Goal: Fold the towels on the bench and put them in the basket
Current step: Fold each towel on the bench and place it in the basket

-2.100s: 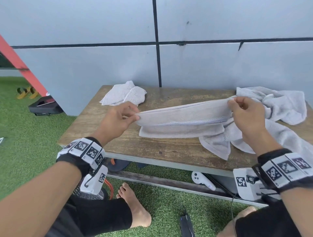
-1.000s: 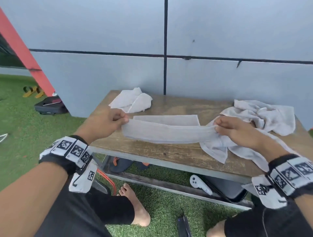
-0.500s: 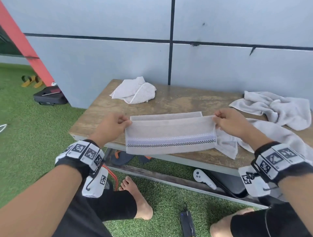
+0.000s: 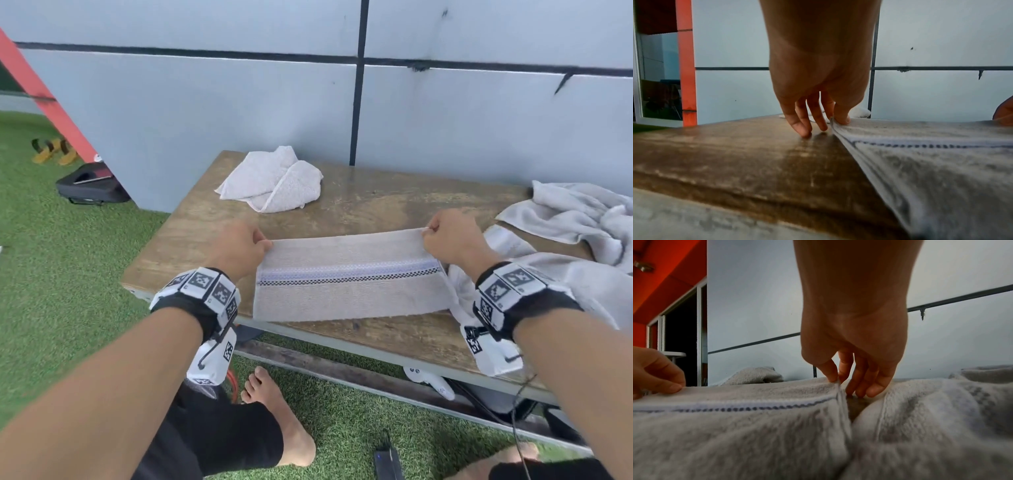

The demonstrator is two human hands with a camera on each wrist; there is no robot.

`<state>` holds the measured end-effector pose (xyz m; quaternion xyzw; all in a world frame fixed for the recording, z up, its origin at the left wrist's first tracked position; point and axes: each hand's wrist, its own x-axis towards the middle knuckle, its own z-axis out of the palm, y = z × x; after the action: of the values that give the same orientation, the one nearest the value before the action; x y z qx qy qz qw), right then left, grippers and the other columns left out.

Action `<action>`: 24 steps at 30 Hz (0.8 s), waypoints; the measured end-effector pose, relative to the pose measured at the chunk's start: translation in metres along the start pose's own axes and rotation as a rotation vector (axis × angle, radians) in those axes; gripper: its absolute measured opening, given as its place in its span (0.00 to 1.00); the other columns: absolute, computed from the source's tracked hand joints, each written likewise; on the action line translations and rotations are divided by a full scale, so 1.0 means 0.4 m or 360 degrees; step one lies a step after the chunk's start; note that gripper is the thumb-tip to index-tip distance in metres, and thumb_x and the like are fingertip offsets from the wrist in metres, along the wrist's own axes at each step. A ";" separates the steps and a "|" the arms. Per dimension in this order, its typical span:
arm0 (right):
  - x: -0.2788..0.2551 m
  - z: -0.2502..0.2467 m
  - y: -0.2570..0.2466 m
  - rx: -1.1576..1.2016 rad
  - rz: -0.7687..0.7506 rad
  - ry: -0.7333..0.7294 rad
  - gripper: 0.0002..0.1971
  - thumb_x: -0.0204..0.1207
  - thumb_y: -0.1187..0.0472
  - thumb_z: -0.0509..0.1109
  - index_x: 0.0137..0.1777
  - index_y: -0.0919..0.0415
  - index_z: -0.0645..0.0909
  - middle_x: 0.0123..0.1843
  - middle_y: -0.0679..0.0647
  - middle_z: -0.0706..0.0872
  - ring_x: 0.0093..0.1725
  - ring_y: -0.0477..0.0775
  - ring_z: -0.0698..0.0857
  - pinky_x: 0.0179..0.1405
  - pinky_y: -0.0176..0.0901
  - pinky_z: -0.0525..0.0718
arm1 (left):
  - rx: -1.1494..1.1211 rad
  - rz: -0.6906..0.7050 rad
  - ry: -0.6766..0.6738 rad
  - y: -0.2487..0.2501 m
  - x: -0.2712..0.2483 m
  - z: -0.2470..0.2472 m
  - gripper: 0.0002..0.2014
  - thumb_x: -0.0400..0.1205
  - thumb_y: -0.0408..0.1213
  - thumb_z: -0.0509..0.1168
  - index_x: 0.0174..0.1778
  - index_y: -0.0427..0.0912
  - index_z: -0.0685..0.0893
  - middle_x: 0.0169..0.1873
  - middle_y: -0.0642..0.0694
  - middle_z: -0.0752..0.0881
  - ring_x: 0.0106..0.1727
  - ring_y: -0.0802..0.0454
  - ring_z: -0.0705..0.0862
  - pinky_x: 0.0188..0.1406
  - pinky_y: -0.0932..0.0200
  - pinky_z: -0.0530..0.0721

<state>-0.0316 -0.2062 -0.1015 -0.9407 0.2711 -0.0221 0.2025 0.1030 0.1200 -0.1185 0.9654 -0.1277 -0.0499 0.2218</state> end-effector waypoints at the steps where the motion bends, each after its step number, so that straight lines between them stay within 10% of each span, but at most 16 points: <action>1: 0.005 0.011 0.002 -0.0006 0.0012 -0.0006 0.18 0.76 0.65 0.64 0.24 0.61 0.71 0.21 0.57 0.75 0.25 0.58 0.77 0.32 0.47 0.83 | 0.0011 -0.0005 0.0029 -0.002 0.001 0.011 0.07 0.83 0.44 0.71 0.42 0.46 0.87 0.39 0.51 0.87 0.45 0.51 0.85 0.44 0.53 0.81; 8: 0.027 0.044 0.016 -0.0079 -0.0011 0.0039 0.13 0.81 0.58 0.66 0.38 0.62 0.84 0.34 0.58 0.88 0.35 0.58 0.85 0.40 0.49 0.87 | -0.0055 0.0006 0.0124 -0.009 0.000 0.028 0.06 0.82 0.44 0.72 0.43 0.47 0.88 0.41 0.53 0.87 0.44 0.56 0.84 0.32 0.63 0.72; 15: 0.019 0.039 0.029 -0.0074 -0.0042 0.0058 0.07 0.82 0.54 0.69 0.55 0.55 0.84 0.49 0.55 0.89 0.50 0.60 0.86 0.50 0.48 0.83 | 0.0015 0.0025 0.0123 -0.009 -0.006 0.022 0.06 0.81 0.46 0.74 0.46 0.49 0.93 0.41 0.51 0.91 0.44 0.52 0.88 0.46 0.52 0.89; 24: 0.013 0.040 0.025 -0.0072 0.0033 0.0042 0.03 0.80 0.60 0.65 0.49 0.53 0.80 0.57 0.67 0.84 0.48 0.64 0.83 0.48 0.49 0.82 | -0.0054 -0.0019 0.0142 0.008 -0.005 0.027 0.06 0.80 0.49 0.74 0.49 0.53 0.92 0.44 0.53 0.90 0.47 0.51 0.88 0.52 0.45 0.90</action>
<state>-0.0298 -0.2109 -0.1205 -0.9419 0.2838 -0.0262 0.1777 0.0986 0.1131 -0.1267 0.9635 -0.1109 -0.0101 0.2434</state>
